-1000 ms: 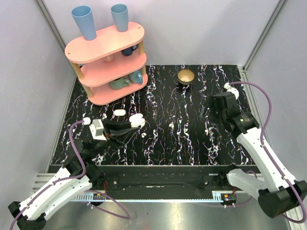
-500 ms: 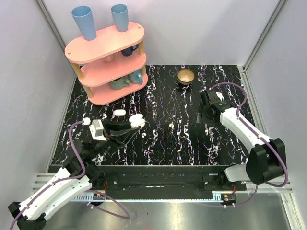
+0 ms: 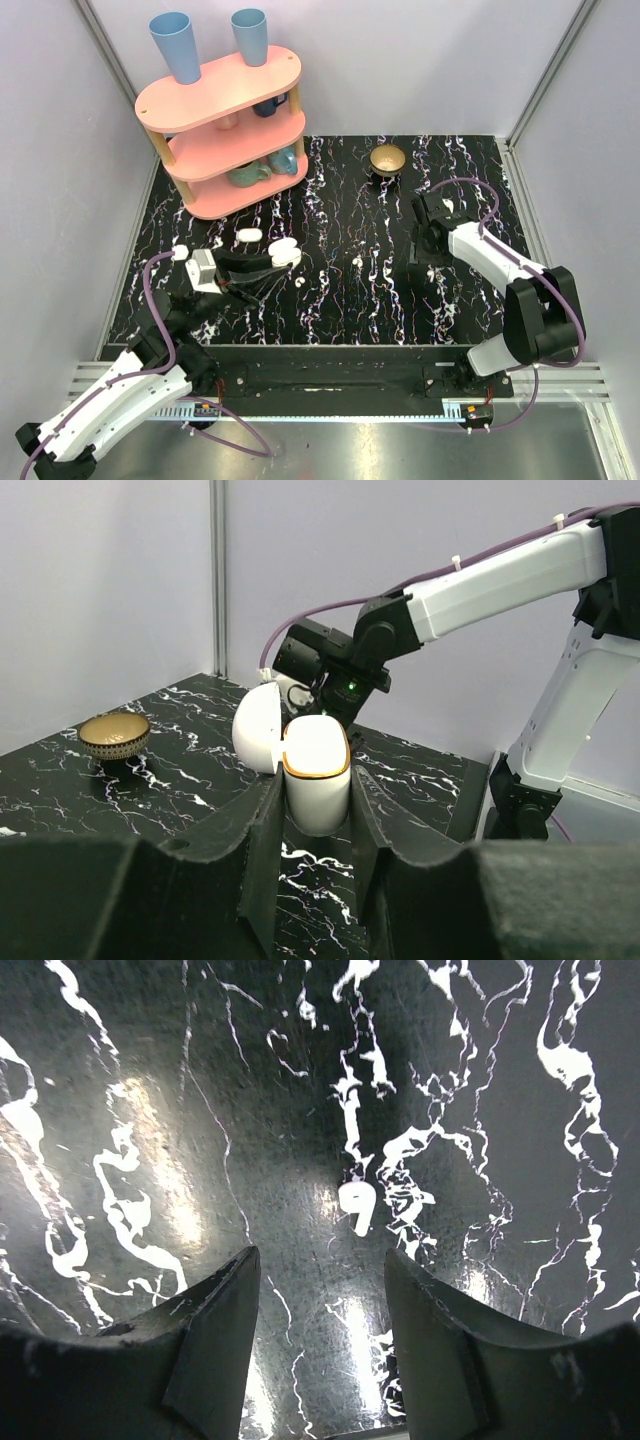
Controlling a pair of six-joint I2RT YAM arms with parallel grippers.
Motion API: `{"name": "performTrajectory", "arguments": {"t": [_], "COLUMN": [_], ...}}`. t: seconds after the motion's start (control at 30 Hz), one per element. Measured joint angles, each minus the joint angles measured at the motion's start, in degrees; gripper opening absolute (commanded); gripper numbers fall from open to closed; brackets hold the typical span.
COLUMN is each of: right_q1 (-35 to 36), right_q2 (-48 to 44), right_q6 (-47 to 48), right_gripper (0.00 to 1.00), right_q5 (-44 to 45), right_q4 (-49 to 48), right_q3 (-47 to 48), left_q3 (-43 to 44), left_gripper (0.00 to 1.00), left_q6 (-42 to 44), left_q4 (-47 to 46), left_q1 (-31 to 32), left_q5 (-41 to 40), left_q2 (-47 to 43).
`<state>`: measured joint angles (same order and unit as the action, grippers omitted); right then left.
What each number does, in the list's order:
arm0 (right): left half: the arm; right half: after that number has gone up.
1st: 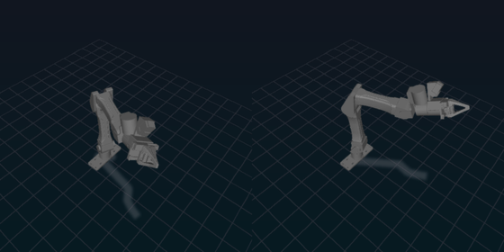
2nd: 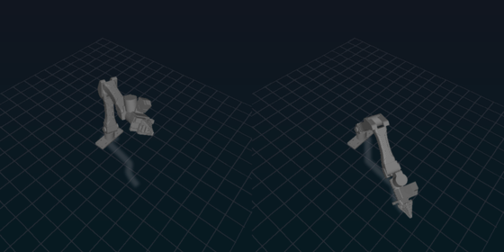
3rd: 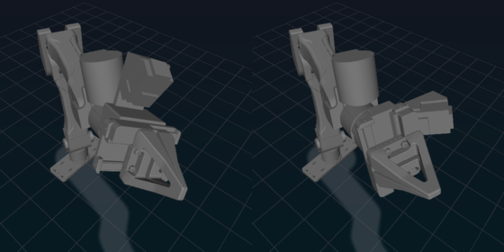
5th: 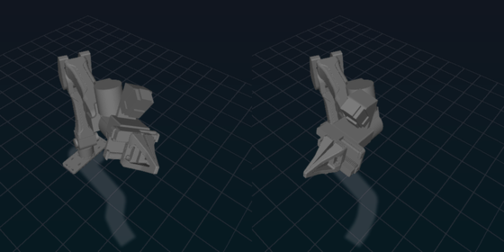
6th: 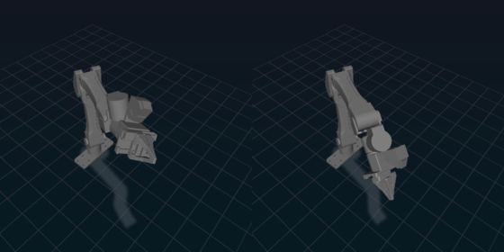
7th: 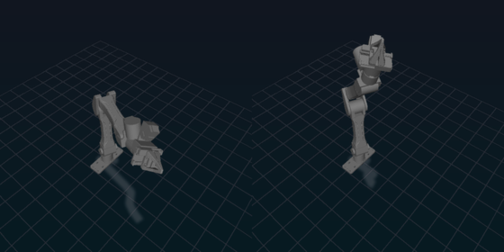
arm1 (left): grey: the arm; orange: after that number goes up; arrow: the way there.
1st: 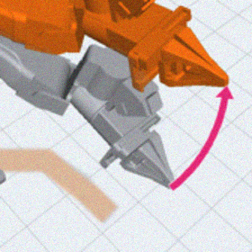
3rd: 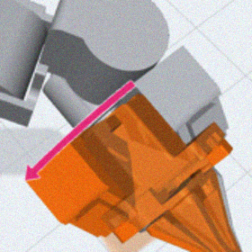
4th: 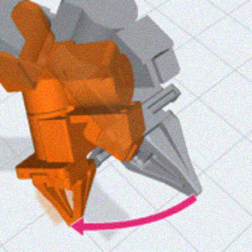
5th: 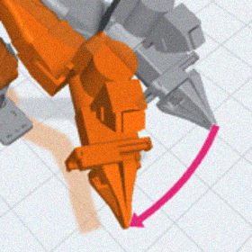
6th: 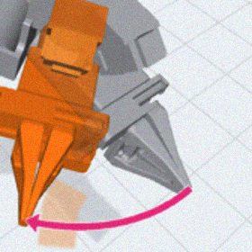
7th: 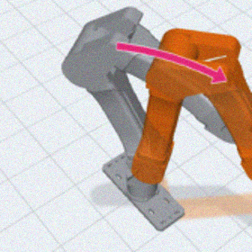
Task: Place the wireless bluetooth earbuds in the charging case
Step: Pick up the right earbud from the center of the board.
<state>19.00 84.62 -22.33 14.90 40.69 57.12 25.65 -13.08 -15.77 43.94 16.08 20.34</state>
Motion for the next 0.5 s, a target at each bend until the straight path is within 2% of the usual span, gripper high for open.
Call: {"name": "performTrajectory", "arguments": {"t": [0.5], "right_q1": [-4.0], "right_q2": [4.9], "right_q6": [1.3], "right_gripper": [0.53], "right_q5": [-3.7], "right_q4": [-5.5], "right_q3": [-3.6], "left_q3": [0.7], "left_gripper": [0.00], "left_q6": [1.1], "left_q4": [1.2], "left_q1": [0.0], "left_q5": [0.0], "left_q2": [0.2]}}
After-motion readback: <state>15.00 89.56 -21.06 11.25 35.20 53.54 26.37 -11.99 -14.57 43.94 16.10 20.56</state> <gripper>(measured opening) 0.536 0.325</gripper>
